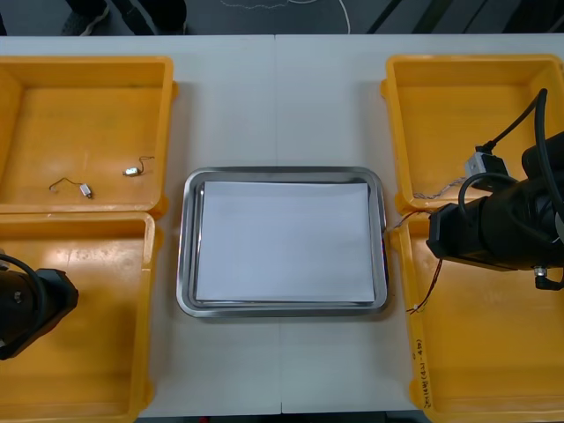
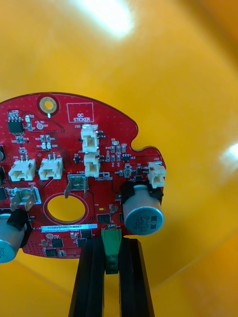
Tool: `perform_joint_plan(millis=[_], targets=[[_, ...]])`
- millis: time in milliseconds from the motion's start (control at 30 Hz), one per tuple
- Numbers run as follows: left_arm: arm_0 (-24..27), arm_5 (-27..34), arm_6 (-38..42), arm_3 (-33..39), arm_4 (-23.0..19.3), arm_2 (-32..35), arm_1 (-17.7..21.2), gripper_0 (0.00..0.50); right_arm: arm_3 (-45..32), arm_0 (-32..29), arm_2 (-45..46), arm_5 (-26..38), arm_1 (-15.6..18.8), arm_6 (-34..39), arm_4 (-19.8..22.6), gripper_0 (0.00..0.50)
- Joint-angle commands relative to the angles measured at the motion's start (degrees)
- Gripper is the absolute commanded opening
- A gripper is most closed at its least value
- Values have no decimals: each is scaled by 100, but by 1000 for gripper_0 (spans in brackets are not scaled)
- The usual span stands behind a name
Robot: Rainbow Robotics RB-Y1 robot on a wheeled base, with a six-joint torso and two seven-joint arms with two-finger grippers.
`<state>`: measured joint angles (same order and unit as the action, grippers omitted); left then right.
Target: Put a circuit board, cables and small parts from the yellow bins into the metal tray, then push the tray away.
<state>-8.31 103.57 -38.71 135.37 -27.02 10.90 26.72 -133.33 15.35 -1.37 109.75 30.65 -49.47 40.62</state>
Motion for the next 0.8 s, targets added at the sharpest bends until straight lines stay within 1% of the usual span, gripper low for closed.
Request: perform_joint_plan(millis=[33, 167, 267, 400, 433, 533, 600, 700, 800], targets=[[-57, 146, -849, 455, -163, 246, 465, 0, -44, 161, -83, 25, 82, -72, 68, 0], [189, 643, -1403, 543, -259, 518, 500, 0, -44, 161, -83, 25, 82, -72, 60, 0], [313, 643, -1798, 648, -312, 668, 562, 0, -36, 161, -83, 25, 82, -72, 60, 0], [541, 643, -2202, 798, -532, 782, 606, 0, -44, 161, -83, 25, 82, -72, 60, 0], [682, 643, -2334, 859, -664, 800, 606, 0, -44, 161, -83, 25, 91, -72, 60, 0], [822, 643, -2440, 903, -866, 800, 606, 0, -44, 153, -83, 25, 82, -81, 60, 0], [980, 643, -2475, 912, -1103, 782, 606, 0, -44, 153, -83, 25, 91, -81, 60, 0], [1183, 643, -2528, 938, -1332, 773, 623, 0, -44, 153, -83, 25, 82, -89, 68, 0], [1429, 643, -2563, 938, -1551, 729, 747, 0, -44, 153, -83, 25, 82, -98, 68, 0]])
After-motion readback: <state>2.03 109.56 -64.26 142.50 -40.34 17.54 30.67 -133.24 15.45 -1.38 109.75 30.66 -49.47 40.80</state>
